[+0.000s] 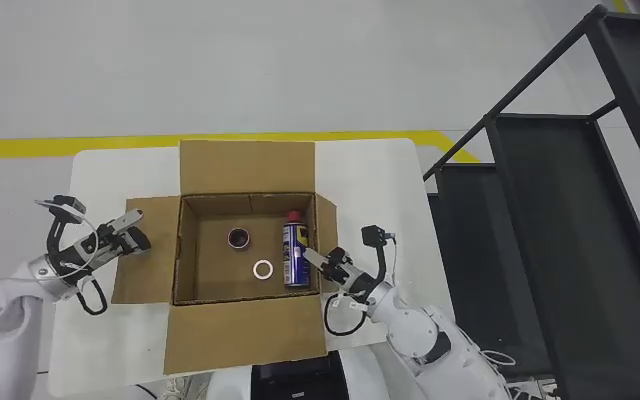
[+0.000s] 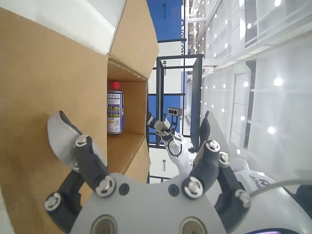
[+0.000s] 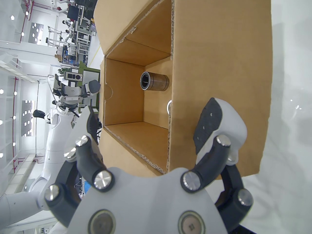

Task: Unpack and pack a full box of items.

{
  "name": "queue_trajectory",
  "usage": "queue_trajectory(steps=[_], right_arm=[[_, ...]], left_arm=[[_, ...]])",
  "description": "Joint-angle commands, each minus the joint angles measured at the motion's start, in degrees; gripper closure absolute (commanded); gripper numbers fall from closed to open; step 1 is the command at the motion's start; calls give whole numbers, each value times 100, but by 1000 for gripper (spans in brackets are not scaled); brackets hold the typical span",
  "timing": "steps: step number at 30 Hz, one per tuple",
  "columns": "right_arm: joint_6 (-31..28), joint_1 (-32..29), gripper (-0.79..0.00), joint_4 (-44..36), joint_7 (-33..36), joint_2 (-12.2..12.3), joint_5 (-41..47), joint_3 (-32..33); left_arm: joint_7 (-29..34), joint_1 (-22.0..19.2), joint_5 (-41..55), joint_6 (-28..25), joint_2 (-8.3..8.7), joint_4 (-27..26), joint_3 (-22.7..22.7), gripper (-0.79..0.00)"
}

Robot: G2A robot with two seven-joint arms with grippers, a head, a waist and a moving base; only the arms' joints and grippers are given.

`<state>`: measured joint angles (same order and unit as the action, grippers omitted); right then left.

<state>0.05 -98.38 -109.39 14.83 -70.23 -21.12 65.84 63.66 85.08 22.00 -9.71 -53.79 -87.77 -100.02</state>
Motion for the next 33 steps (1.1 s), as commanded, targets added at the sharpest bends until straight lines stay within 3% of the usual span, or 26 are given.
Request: queue_trajectory(steps=[1,12,19,23,29,33], right_arm=[[53,68,-785,2,-2,-12,-34,-76],[228,-207,-785,-496,-147,10,-348,-118],[74,-383,-785,-1048,-43,56,-867,-176],[114,-170,-785,-1222,327,62,-990,-248],[547,607,-785,-1142,1035,-5,-953,-576],[1300,1427,-785,-783,1557,-124,-772,-943]], left_arm=[[-8,-42,34,34,-15,77,175,-785],[-121,-368,-6,-47,-64,550,724,-785],[-132,-149,541,-342,-12,201,113,-785],[-70,133,1026,-505,6,-85,-319,-785],[98,566,1661,-652,8,-461,-806,-785],[299,730,1940,-599,11,-565,-987,-785]])
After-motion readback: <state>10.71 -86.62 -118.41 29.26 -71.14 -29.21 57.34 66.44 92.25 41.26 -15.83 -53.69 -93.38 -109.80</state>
